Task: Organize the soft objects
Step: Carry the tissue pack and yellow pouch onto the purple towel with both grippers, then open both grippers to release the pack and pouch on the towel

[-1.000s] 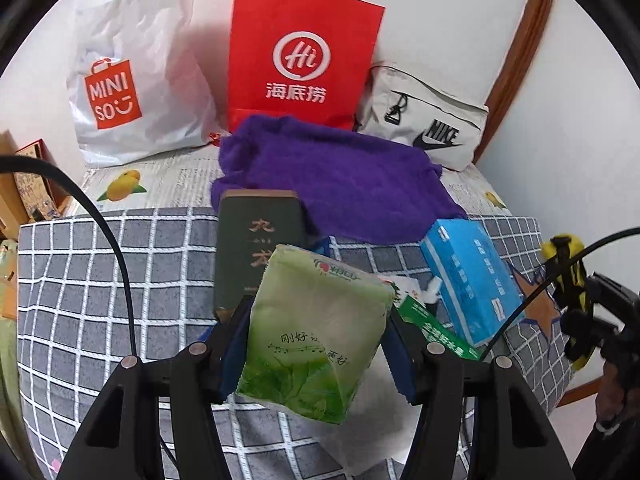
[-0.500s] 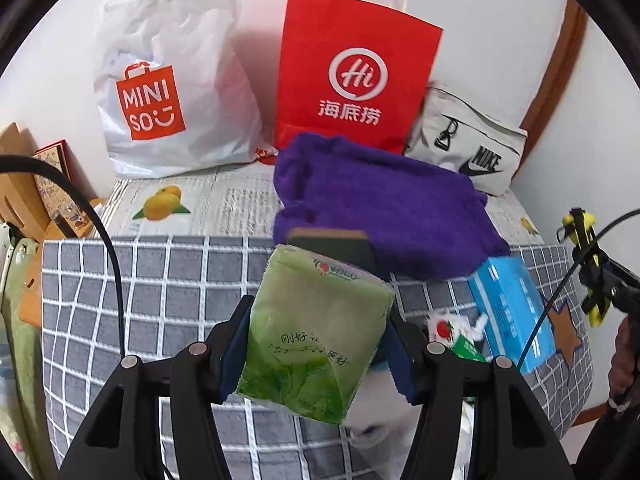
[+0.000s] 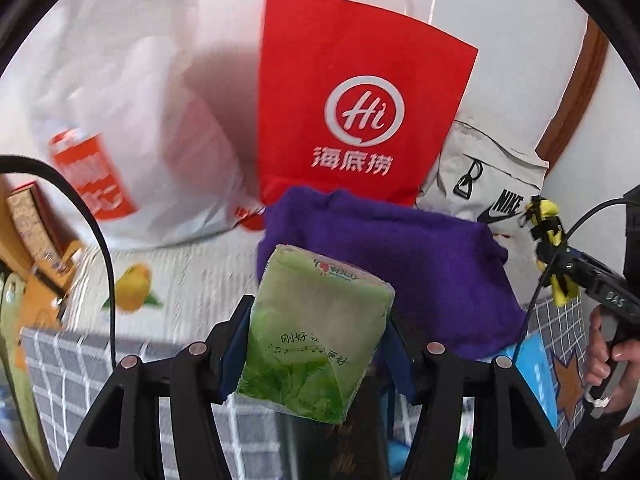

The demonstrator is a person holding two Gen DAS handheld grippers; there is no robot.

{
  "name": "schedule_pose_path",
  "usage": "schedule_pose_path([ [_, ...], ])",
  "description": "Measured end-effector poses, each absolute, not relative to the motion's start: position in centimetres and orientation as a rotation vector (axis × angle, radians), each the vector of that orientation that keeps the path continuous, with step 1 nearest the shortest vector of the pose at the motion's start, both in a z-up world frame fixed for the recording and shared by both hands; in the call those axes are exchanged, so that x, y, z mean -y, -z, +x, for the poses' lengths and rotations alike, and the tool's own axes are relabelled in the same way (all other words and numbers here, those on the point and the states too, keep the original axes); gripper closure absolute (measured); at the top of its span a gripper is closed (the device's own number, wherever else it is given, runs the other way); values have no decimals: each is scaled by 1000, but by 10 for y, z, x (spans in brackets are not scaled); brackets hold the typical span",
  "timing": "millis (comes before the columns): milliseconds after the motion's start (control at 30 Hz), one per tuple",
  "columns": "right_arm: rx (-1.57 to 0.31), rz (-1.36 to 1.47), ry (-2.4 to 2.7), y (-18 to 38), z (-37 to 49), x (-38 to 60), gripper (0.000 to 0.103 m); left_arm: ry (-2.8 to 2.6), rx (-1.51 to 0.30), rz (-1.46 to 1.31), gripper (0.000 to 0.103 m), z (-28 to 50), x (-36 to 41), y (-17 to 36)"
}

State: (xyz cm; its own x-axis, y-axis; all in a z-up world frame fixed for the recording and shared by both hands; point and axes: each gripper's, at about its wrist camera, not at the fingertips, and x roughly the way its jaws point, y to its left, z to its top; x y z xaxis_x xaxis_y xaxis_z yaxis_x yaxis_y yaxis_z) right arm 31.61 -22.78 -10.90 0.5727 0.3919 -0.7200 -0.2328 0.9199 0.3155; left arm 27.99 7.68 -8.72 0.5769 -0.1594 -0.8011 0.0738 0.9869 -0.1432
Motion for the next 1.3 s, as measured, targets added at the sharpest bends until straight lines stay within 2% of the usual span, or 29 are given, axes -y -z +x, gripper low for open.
schedule_pose_path([
  [267, -1046, 213, -314, 162, 370, 237, 31, 182, -968, -78, 45, 352, -45, 100],
  [533, -1130, 162, -325, 200, 387, 225, 31, 201, -1070, -71, 45, 404, -23, 147],
  [1300, -1253, 142, -291, 235, 408, 221, 30, 195, -1165, -73, 45, 433, -17, 190],
])
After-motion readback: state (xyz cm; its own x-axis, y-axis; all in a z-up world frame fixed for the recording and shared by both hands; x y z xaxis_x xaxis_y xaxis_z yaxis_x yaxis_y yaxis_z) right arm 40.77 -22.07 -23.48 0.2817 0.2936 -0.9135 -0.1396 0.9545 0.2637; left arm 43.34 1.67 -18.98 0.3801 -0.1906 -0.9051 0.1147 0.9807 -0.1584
